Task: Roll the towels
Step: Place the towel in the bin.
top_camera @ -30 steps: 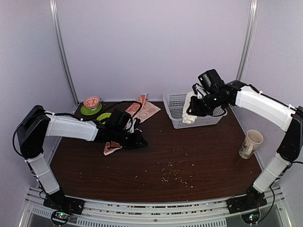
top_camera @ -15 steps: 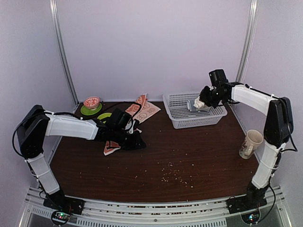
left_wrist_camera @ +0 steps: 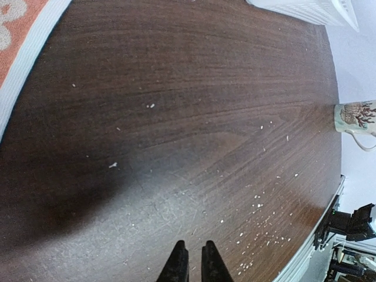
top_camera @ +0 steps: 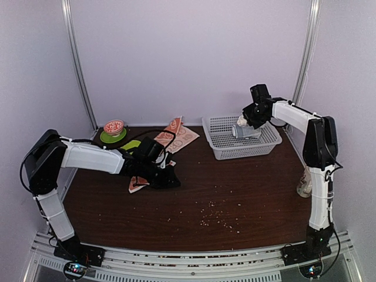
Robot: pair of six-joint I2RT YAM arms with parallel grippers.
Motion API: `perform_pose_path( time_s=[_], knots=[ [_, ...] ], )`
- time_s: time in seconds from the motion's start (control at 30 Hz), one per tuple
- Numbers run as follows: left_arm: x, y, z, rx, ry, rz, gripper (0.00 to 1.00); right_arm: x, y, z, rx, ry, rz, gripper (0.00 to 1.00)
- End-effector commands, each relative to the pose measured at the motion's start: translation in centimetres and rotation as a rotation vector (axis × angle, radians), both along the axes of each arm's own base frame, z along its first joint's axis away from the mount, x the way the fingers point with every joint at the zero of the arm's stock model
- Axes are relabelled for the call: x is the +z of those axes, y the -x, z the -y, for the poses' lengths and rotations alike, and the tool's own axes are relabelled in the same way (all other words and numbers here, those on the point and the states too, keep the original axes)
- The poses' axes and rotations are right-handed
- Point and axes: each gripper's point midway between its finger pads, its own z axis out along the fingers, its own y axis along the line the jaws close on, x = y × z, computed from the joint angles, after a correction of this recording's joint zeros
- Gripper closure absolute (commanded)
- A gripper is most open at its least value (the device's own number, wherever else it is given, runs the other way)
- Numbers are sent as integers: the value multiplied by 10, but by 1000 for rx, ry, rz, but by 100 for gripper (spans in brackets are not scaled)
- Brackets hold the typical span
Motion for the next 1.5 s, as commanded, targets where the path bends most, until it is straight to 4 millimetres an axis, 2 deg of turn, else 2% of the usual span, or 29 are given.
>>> perform_pose_path(
  time_s=[0.0,0.17,0.43,0.97,1.17,1.47],
  knots=[
    [9,-15,7,1,50,14,90,-11,-1,15,-39,45,-78,100],
    [-1,-18,6,-3,58,-14,90,-41,12,20,-22,71,-142,100],
    [-6,-18,11,-11,71,-31,90,-66,15,20,-4,88,-196,100],
    [-10,-20,12,-9,64,-41,90,-97,-2,16,17,51,-248,100],
    [-13,-20,10,-6,60,-45,90,-97,-15,9,43,26,-214,100],
    [-18,-24,6,5,50,-52,90,-115,-15,9,57,26,-257,100]
  ],
)
